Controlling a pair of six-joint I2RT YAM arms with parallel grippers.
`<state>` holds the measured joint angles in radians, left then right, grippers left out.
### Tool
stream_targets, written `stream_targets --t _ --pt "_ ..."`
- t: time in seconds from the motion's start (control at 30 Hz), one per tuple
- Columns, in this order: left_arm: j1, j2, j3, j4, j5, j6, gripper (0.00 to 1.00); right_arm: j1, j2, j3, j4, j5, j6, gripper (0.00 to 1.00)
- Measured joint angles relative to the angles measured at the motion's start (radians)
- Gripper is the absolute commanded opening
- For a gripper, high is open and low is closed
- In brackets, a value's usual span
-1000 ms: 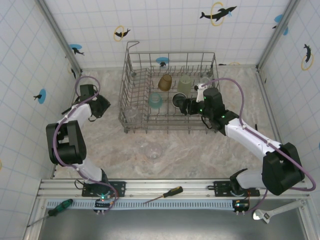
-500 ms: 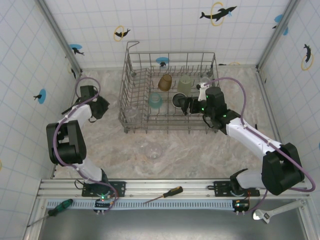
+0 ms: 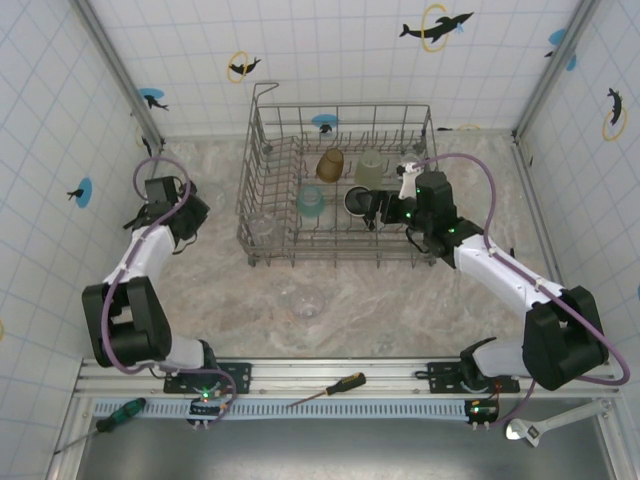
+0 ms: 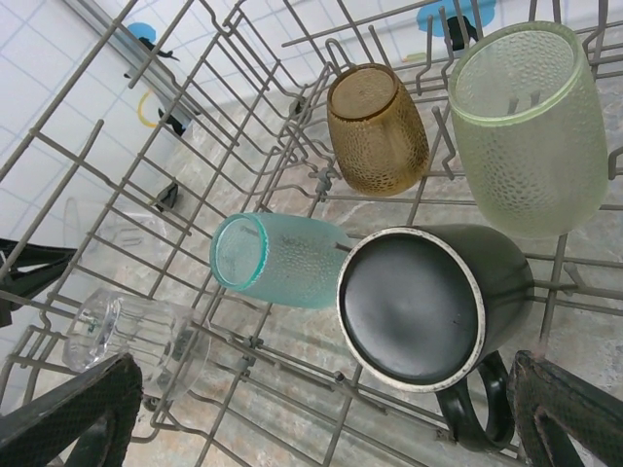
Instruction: Load the cups into the dish rack
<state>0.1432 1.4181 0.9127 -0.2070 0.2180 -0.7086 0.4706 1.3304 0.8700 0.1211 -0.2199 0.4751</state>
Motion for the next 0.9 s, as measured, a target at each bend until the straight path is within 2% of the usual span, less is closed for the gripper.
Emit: stream_targets --t 0.3,0.9 --pt "0.003 -0.143 -0.003 0.081 0.065 -0.003 0.0 -0.002 0.003 0.0 0.018 -0.022 0.024 1.0" --pt "0.003 -0.202 -0.003 0.319 0.3 -0.027 0.0 -0.002 0.04 0.0 0.024 -0.039 0.06 1.0"
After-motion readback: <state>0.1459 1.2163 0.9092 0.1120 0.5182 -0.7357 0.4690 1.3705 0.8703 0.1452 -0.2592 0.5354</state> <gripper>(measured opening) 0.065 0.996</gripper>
